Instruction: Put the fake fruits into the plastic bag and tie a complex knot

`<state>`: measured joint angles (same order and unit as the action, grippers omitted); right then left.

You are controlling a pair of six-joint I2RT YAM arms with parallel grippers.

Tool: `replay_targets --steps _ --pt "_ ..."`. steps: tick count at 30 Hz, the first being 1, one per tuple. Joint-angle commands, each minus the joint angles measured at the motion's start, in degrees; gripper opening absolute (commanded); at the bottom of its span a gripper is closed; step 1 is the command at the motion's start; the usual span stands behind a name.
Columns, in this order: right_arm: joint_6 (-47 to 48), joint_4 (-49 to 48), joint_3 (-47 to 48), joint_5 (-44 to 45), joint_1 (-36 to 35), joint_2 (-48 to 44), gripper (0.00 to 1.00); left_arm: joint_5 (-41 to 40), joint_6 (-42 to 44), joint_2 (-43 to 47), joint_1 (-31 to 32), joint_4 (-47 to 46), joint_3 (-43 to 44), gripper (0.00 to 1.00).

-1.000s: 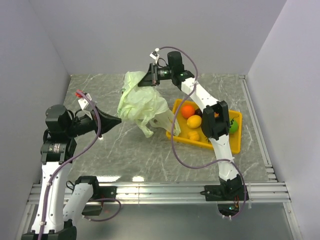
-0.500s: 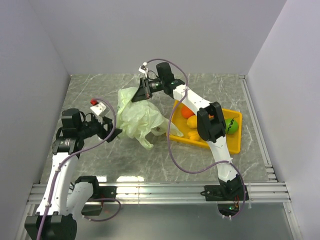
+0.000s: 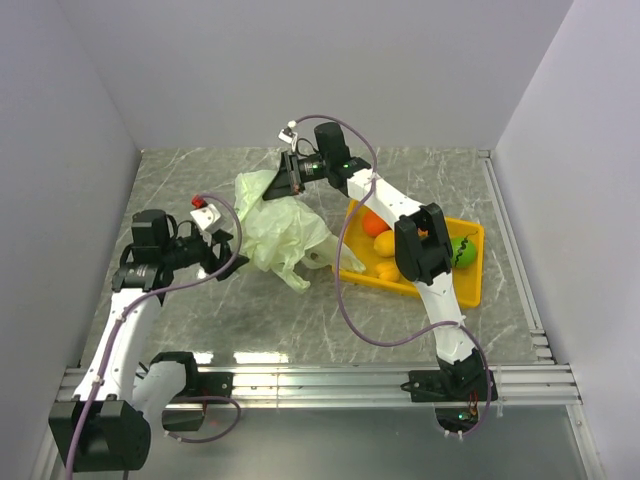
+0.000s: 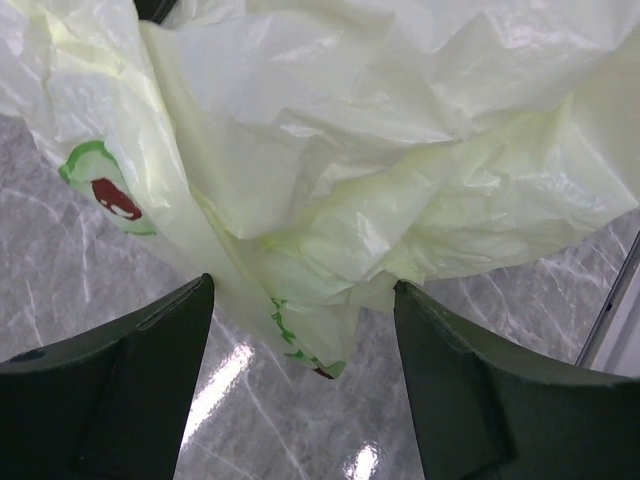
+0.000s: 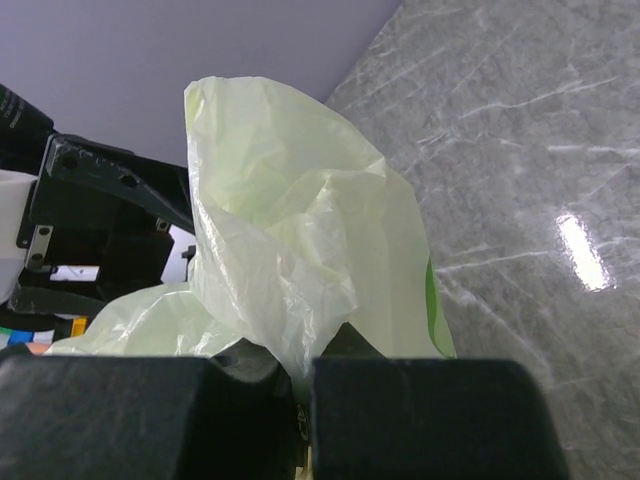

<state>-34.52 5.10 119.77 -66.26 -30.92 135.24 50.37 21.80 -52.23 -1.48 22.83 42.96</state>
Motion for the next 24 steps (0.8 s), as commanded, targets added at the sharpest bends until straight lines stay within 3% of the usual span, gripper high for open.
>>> replay_targets --steps 1,18,22,24 --pt "-0.63 -2.12 0.38 0.78 -0.64 -3.14 0.0 2.28 0.44 0.54 1.04 -4.28 -1.12 0.79" --pt "-1.51 -0.18 0.73 8.08 -0.72 -2.79 0.0 2.72 7.29 3.09 3.67 1.69 -0.86 0.75" --pt "-4.49 -3.34 0.03 6.94 -0.28 -2.44 0.0 0.79 6.76 5.2 3.67 1.34 -1.56 0.59" --pt "-6.51 -4.83 -0.15 5.09 -0.28 -2.17 0.0 -0.96 6.85 5.47 3.67 0.47 -2.52 0.59"
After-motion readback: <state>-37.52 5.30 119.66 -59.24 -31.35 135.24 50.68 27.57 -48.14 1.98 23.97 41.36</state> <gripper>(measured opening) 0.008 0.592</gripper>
